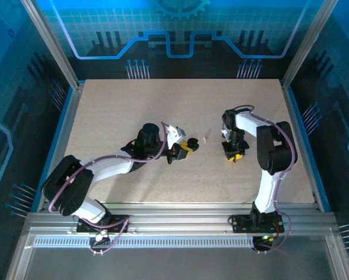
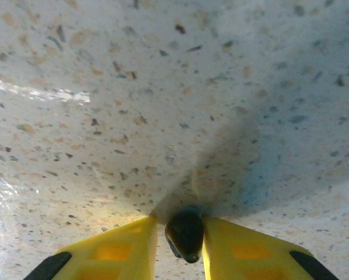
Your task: Insert the wireless bluetooth earbuds into the charging case
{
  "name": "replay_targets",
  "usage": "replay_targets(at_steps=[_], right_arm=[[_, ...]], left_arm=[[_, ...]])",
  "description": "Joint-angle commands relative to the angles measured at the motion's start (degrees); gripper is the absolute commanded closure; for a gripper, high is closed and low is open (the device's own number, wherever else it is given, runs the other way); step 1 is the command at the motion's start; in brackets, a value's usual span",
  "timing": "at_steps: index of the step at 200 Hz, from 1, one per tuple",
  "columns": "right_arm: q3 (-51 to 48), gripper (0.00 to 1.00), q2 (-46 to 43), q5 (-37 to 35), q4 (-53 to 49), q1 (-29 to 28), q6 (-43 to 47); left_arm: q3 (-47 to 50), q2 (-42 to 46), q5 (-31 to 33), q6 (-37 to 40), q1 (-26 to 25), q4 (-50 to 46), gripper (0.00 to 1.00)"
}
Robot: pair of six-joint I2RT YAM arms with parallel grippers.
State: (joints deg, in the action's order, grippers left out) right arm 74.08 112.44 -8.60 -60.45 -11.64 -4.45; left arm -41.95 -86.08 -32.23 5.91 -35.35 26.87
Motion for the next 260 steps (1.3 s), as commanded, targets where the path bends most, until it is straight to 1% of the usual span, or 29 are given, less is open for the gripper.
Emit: replay_targets(at_steps=[1,18,52,98,118,143,172,205,229,243,260], right_arm=[[0.6,0.75,1.9,0.3,-0.5,-0.7,0.2],[0.6,0.78,2.2,-0.5,-0.8,-0.7,0.1],[-0.1,0.82,1.0,-0.6,-0.4,-0.7,-0.3],[-1.7,0.83,-2.8,-0.4,1.6,-0.7,-1.4],[-4.0,0.83,-7.3,2.6,4.8,-0.7,-3.0],[-8.2,0.82,-14.6,6.9,10.9,-0.7,-6.4],[-13.0,0.82,-23.0,8.1,18.0,-0.8,-9.9],[-18.9,0.83,-31.3,9.4,24.1,-0.8,-13.2],[-23.3,0.84,-37.3,11.0,28.4,-0.8,-15.8],[-26.5,0.85,-40.6,12.3,30.4,-0.8,-16.7],[-28.9,0.85,-43.6,15.9,33.2,-1.0,-17.0]], left_arm=[[-0.4,1.2,-1.0,-0.2,0.4,-0.7,0.83],[-0.4,1.2,-1.0,-0.2,0.4,-0.9,0.83],[-0.6,1.1,-1.1,-0.1,0.4,-1.1,0.83],[-0.5,1.4,-0.9,0.0,0.4,-1.2,0.83],[-0.7,1.1,-0.8,-0.2,0.4,-0.5,0.83],[-0.2,-1.9,0.0,-0.3,0.5,3.3,0.83],[-2.0,-6.2,0.6,0.0,0.6,5.9,0.83],[-4.1,-10.9,-0.2,-3.6,0.5,11.5,0.84],[-5.1,-13.6,-1.0,-4.4,0.6,13.9,0.84],[-5.1,-14.3,-1.0,-3.5,0.6,14.4,0.84],[-5.2,-14.2,-1.0,-2.7,0.6,13.8,0.84]])
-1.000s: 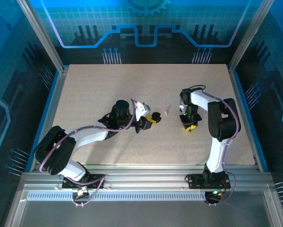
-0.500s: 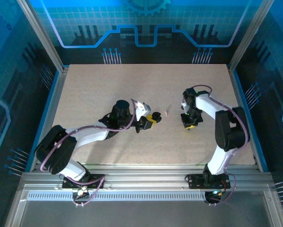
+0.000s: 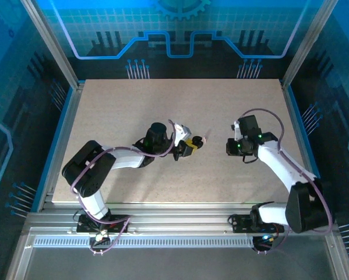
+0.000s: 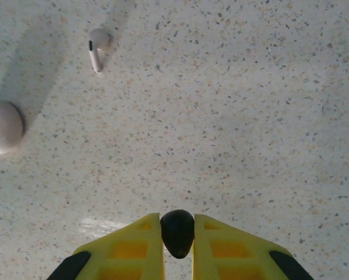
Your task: Insert the wireless bluetooth earbuds into the charging case
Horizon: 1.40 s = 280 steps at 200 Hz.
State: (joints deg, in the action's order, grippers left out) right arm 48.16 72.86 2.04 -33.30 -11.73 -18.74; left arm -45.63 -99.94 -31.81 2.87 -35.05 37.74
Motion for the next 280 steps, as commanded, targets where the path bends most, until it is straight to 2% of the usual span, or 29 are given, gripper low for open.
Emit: replay_targets(at_steps=[1,49,75,122,157,183,229,280], right_arm=[[-3.1,0.85,-4.1,5.4,6.2,-0.9,-2.8],[-6.4,0.85,-6.1,14.8,13.2,-2.0,-4.5],[-6.5,0.85,-7.6,16.6,14.9,-4.2,-5.8],[-8.2,0.84,-12.0,15.9,23.4,-9.2,-8.3],[-12.0,0.84,-14.9,11.7,32.7,-13.4,-8.2],[-13.9,0.83,-16.0,11.0,38.0,-14.0,-8.5],[-15.5,0.83,-17.7,8.0,41.5,-14.4,-9.1],[-14.1,0.83,-16.8,7.3,41.3,-14.3,-8.4]], left_arm=[[-1.6,-0.4,-1.4,0.4,0.3,2.9,0.84],[-1.1,-0.5,-1.9,0.3,0.2,3.2,0.84],[-0.7,0.0,-1.8,1.5,0.2,3.0,0.84],[-0.3,1.8,-2.3,1.7,0.3,2.3,0.84],[0.5,2.0,-4.3,-2.2,0.3,6.7,0.84],[0.8,1.9,-4.8,-4.2,0.2,9.3,0.83],[0.7,2.3,-4.8,-4.5,0.3,9.2,0.83],[0.8,1.8,-5.3,-6.6,0.4,11.6,0.83]])
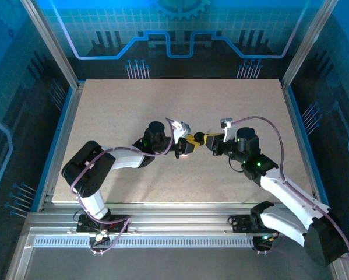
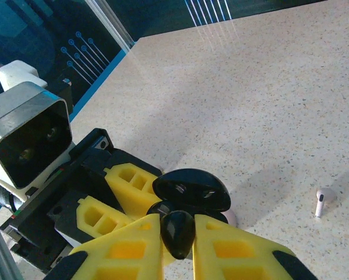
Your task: Insert the wireless bluetooth earbuds into the charging case
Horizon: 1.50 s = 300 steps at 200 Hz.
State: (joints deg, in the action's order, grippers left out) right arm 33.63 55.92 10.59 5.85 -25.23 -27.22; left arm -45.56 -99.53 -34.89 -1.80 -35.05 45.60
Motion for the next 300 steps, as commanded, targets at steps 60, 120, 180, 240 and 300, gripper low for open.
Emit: replay_targets(at_steps=[60,120,180,240,300], right_arm=[[1.1,0.82,2.3,-1.0,5.4,-0.8,-0.2],[3.1,0.83,5.1,-1.2,5.9,-0.8,0.4],[1.5,0.82,4.1,0.1,4.4,-0.9,-0.3],[2.0,0.82,4.1,2.0,0.7,-0.9,0.8],[3.2,0.82,6.0,4.1,0.0,-0.8,1.2]], left_arm=[[0.7,1.3,-2.7,-3.4,0.4,5.3,0.83],[0.6,0.8,-3.2,-5.1,0.4,7.7,0.83],[1.3,1.1,-3.0,-7.2,1.5,11.1,0.83],[1.8,1.3,-3.8,-8.3,2.2,13.2,0.83],[2.2,1.4,-4.7,-8.5,2.3,15.3,0.83]])
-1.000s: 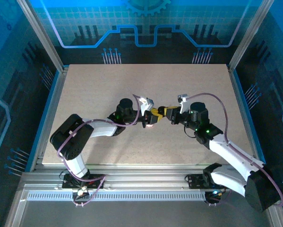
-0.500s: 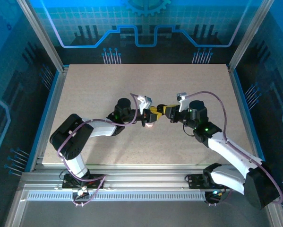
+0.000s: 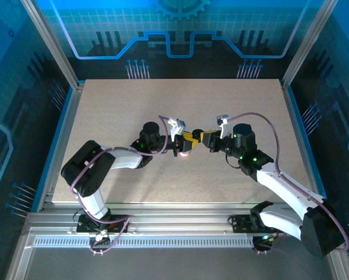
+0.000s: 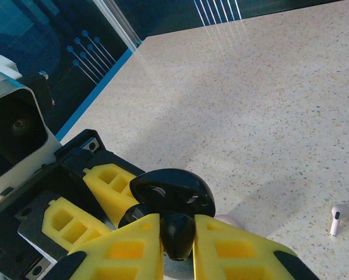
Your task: Insert the wireless bluetooth earbuds into the charging case
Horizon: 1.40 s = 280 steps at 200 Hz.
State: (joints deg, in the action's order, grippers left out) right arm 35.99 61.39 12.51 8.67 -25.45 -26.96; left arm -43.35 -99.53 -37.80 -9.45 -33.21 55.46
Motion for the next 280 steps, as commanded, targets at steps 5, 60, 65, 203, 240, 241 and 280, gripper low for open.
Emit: replay_targets(at_steps=[5,60,65,203,240,241,280], right_arm=[[0.8,0.82,0.4,2.3,-2.9,-0.6,1.0],[0.4,0.81,-0.8,6.0,-5.6,-0.4,2.9],[0.5,0.81,-0.7,6.5,-5.6,-0.5,3.0],[1.5,0.75,0.8,12.0,-7.0,0.8,3.1],[1.5,0.73,0.8,12.5,-6.6,1.4,2.7],[1.5,0.73,0.7,12.4,-6.6,1.4,2.6],[2.3,0.72,0.5,7.3,-10.9,2.4,1.3]], left_arm=[[0.1,1.4,-1.8,-0.8,0.3,5.5,0.83],[0.1,1.5,-1.8,-0.8,0.4,5.8,0.83],[0.2,1.5,-1.8,-0.7,0.3,5.8,0.83],[0.6,1.8,-3.0,0.1,0.4,6.7,0.83],[0.6,1.8,-3.2,0.1,0.3,6.7,0.83],[0.6,1.8,-3.2,0.1,0.3,6.7,0.83],[0.1,2.3,1.0,1.8,0.5,0.9,0.84]])
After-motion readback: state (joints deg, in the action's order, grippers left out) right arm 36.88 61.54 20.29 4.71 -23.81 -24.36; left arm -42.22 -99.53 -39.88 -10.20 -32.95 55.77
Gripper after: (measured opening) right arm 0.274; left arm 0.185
